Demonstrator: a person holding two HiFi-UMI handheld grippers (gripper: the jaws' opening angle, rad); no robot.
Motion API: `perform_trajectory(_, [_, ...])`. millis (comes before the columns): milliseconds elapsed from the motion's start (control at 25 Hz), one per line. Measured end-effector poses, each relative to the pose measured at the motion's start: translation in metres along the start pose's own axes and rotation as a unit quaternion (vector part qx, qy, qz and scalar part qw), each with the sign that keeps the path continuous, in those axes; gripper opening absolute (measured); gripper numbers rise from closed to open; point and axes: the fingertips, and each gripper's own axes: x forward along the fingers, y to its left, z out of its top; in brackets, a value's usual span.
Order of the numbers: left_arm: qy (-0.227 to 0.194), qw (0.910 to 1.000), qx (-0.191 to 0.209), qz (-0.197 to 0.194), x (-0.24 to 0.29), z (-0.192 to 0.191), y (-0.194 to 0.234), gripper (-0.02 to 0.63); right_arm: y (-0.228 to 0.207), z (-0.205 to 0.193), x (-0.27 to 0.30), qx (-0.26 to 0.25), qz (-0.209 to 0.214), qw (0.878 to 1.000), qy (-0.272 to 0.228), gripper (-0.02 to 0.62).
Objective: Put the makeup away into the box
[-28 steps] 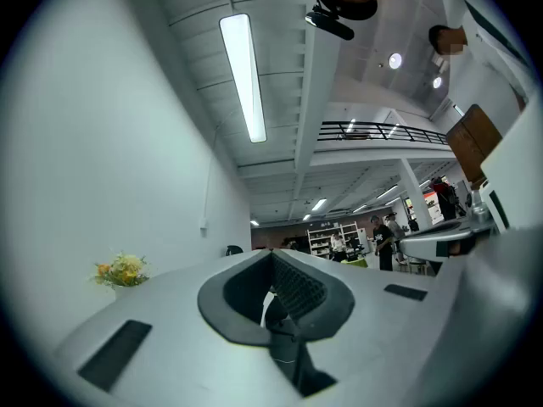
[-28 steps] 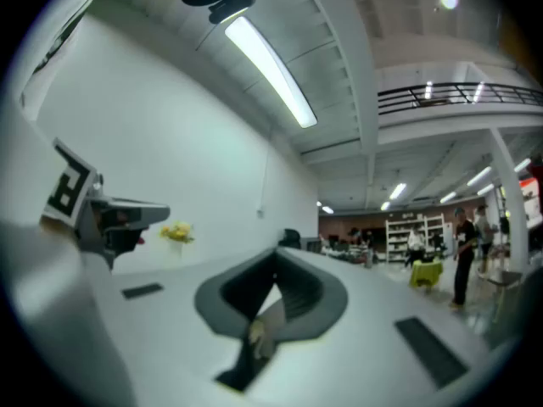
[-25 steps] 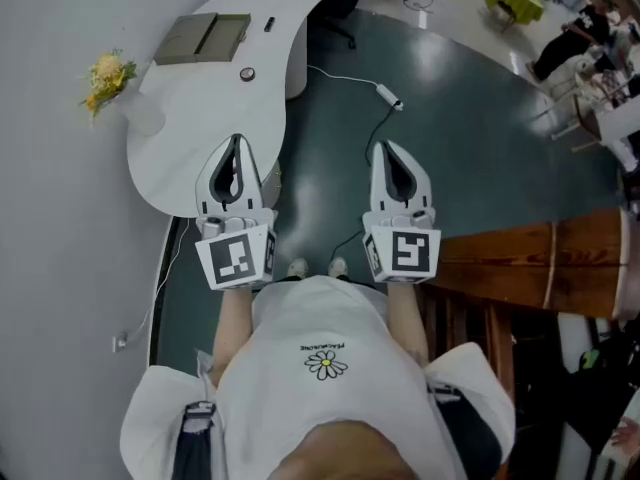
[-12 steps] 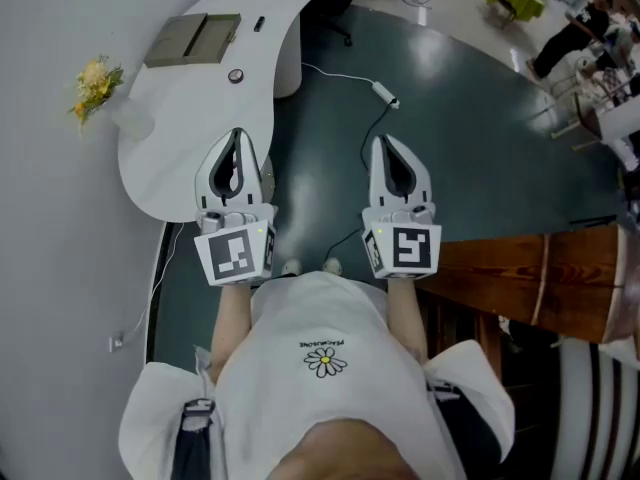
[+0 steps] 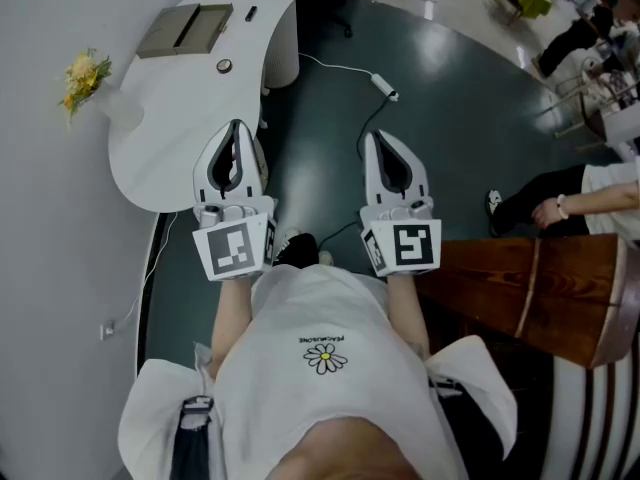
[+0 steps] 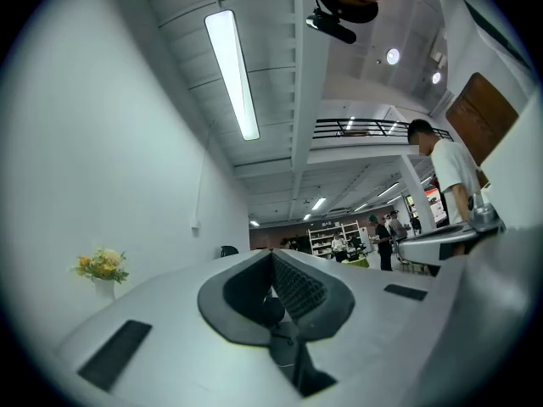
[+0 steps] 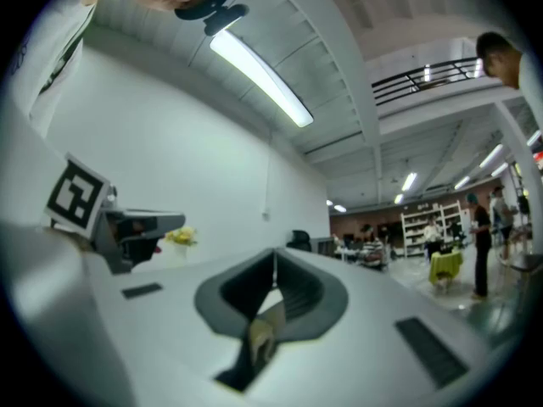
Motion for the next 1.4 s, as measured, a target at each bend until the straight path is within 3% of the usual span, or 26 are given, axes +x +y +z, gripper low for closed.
perform_trajectory(360, [-0.004, 1.0000, -0.004, -0.001, 0.028, -0.018, -0.002, 0.018, -0.014, -0.013, 0.016, 0.006, 0.009, 1.000, 0.002, 0.031])
perform_trajectory(640, [-0.030, 0.9993, -0.006, -0.020, 0.096, -0.021, -0.010, 0.018, -0.056, -0.007, 0.055, -0.023, -0.012, 1.000, -0.016, 0.031])
perform_trajectory(800, [-0.024, 0.9992, -0.006, -0.033, 0.139, -0.035, -0.013, 0.018, -0.082, -0.011, 0.083, -0.027, -0.029, 0.999, -0.014, 0.031])
perform_trajectory(1200, [0.000, 0.9990, -0.005, -0.044, 0.273, -0.074, 0.000, 0.018, -0.136, -0.042, 0.196, -0.014, -0.039, 0.999, 0.020, 0.031])
perform_trajectory(1400, [-0.005, 0.9994, -0.008, -0.033, 0.345, -0.084, 0.023, 0.018, -0.156, -0.046, 0.279, -0.019, -0.021, 0.999, 0.021, 0.031])
